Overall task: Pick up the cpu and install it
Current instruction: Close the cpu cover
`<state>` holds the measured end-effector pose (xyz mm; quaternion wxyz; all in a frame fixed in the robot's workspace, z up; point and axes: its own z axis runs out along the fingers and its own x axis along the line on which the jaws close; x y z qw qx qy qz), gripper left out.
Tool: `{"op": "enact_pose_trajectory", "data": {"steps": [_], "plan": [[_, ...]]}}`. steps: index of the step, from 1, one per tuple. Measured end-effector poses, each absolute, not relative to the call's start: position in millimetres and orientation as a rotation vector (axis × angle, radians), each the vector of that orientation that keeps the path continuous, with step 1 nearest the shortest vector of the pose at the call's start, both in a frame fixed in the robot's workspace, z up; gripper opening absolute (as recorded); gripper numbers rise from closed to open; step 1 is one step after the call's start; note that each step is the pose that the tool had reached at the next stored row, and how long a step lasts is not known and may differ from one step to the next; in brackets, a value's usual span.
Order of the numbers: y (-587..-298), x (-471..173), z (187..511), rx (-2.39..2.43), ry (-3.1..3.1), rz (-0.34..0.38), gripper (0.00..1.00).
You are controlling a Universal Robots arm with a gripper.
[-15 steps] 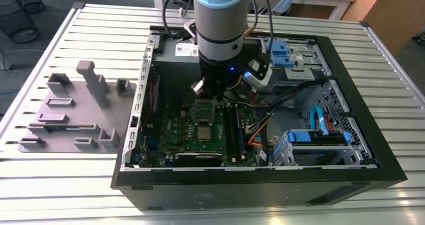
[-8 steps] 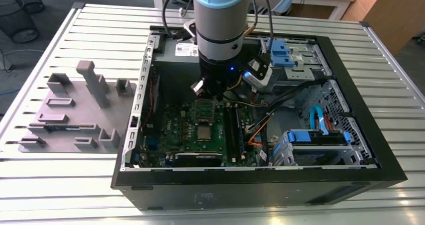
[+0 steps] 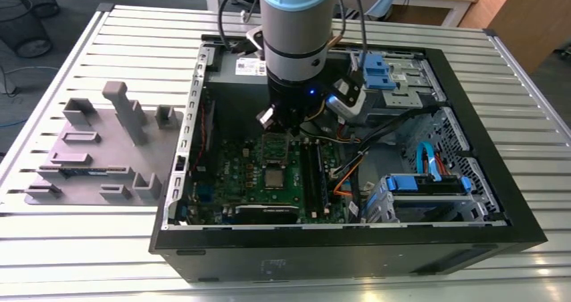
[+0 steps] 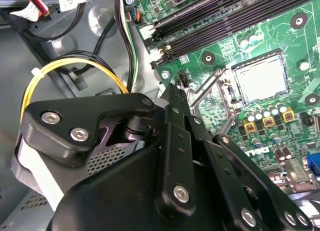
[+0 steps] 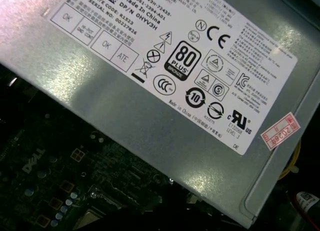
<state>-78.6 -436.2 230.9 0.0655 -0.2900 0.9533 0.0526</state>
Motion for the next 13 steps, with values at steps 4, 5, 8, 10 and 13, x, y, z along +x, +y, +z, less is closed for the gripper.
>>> {"op": "enact_pose_trajectory", "data": {"steps": [4, 5, 8, 10, 13], "plan": [[-436.1, -78.6, 230.9, -0.932, 2.861, 0.158, 0.11], [-436.2, -78.6, 231.0, -0.945, 2.858, 0.158, 0.11], [-436.2, -78.5, 231.0, -0.950, 2.856, 0.158, 0.11], [-436.2, -78.5, 231.0, -0.951, 2.856, 0.158, 0.11], [-436.2, -78.5, 231.3, -0.955, 2.856, 0.154, 0.11]]}}
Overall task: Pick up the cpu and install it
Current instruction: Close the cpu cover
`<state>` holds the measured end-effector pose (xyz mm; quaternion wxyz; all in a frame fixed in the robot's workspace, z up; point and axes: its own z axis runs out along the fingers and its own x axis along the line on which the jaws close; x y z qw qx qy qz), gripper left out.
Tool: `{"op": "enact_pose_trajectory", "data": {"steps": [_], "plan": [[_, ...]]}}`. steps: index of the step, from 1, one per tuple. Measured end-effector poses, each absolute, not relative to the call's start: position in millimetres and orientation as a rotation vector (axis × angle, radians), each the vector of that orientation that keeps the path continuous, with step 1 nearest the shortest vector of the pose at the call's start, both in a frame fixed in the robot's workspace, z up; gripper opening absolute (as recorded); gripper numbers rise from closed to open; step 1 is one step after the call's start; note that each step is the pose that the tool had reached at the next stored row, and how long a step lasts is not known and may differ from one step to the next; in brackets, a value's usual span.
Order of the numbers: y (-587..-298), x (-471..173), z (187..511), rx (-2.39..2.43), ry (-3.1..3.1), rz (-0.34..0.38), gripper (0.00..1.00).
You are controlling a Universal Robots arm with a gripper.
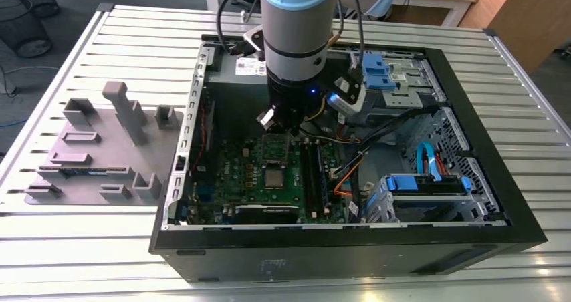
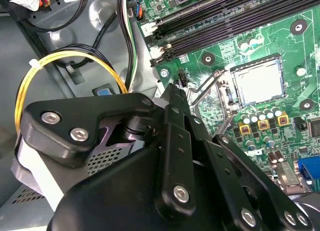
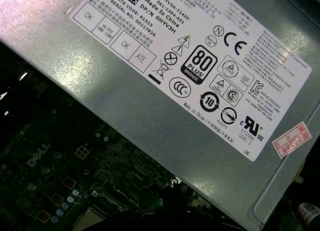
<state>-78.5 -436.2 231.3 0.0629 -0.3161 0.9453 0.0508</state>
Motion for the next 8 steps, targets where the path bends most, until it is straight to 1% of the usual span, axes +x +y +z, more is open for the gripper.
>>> {"op": "enact_pose_trajectory", "data": {"steps": [8], "plan": [[-436.1, -77.7, 231.5, -1.016, 2.838, 0.156, 0.11]]}}
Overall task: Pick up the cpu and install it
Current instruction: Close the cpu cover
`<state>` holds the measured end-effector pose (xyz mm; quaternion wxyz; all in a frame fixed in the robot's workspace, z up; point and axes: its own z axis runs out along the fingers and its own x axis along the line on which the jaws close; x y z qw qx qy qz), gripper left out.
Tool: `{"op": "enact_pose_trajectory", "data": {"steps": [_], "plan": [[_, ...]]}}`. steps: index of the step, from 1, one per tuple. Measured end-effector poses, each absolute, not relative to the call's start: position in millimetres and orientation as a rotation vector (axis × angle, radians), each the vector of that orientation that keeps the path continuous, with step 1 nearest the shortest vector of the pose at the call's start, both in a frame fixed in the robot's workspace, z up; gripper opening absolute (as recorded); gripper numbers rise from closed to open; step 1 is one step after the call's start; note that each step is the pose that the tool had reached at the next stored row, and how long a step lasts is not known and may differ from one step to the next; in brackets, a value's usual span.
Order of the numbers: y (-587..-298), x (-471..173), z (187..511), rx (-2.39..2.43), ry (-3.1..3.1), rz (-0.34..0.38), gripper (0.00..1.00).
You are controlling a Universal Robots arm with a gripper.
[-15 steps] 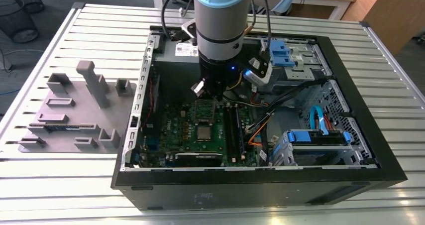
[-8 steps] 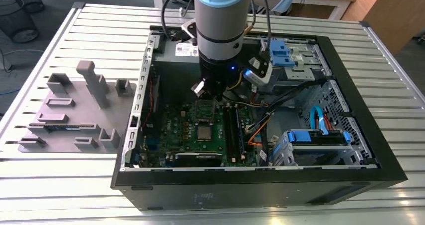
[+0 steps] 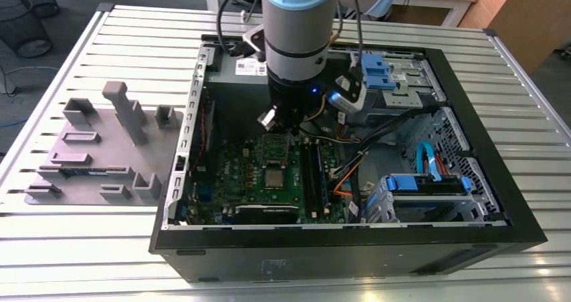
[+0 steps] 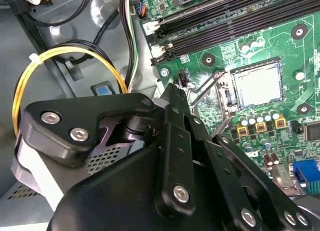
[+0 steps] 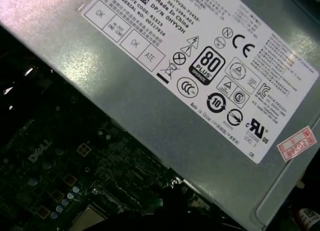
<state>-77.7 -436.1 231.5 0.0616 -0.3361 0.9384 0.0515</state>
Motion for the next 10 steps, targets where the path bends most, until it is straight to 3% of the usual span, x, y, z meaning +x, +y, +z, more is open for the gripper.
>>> {"op": "enact_pose_trajectory", "data": {"steps": [10], "plan": [[-436.1, -75.6, 232.3, -1.065, 2.825, 0.155, 0.11]]}}
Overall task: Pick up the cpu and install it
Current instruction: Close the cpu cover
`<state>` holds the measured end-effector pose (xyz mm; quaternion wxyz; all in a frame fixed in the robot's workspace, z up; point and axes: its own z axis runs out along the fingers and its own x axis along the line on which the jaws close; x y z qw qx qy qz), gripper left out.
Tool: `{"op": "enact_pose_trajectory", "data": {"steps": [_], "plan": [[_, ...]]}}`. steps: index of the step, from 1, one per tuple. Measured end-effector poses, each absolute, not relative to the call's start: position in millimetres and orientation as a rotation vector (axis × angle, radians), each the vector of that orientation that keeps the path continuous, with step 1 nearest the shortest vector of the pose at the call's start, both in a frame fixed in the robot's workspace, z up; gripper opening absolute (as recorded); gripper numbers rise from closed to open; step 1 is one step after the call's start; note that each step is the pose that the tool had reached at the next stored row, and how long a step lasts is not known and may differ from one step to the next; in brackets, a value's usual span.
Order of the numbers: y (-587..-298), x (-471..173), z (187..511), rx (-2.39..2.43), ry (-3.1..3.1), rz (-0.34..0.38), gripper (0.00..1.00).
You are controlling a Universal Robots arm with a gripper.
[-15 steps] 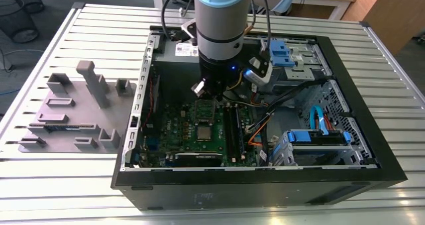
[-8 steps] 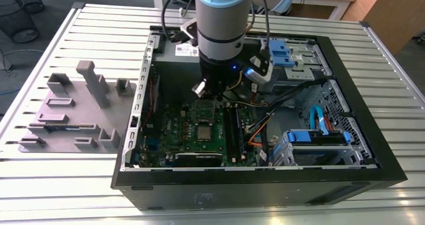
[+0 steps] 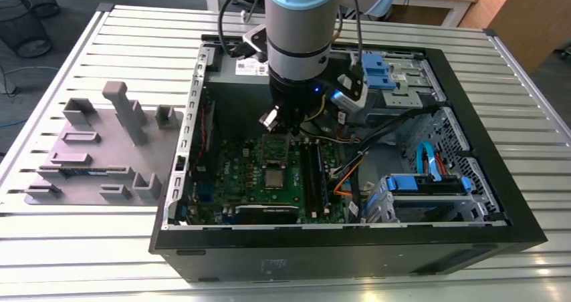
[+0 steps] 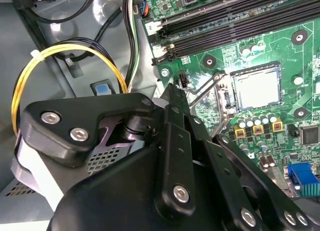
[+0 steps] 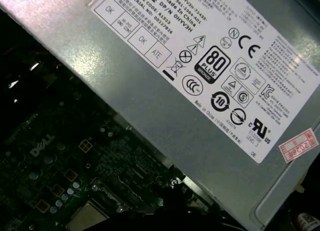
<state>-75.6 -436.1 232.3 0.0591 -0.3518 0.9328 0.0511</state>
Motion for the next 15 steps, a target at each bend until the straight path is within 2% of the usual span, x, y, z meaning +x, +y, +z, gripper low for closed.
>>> {"op": "enact_pose_trajectory", "data": {"steps": [15], "plan": [[-436.1, -75.6, 238.2, -1.104, 2.817, 0.140, 0.11]]}}
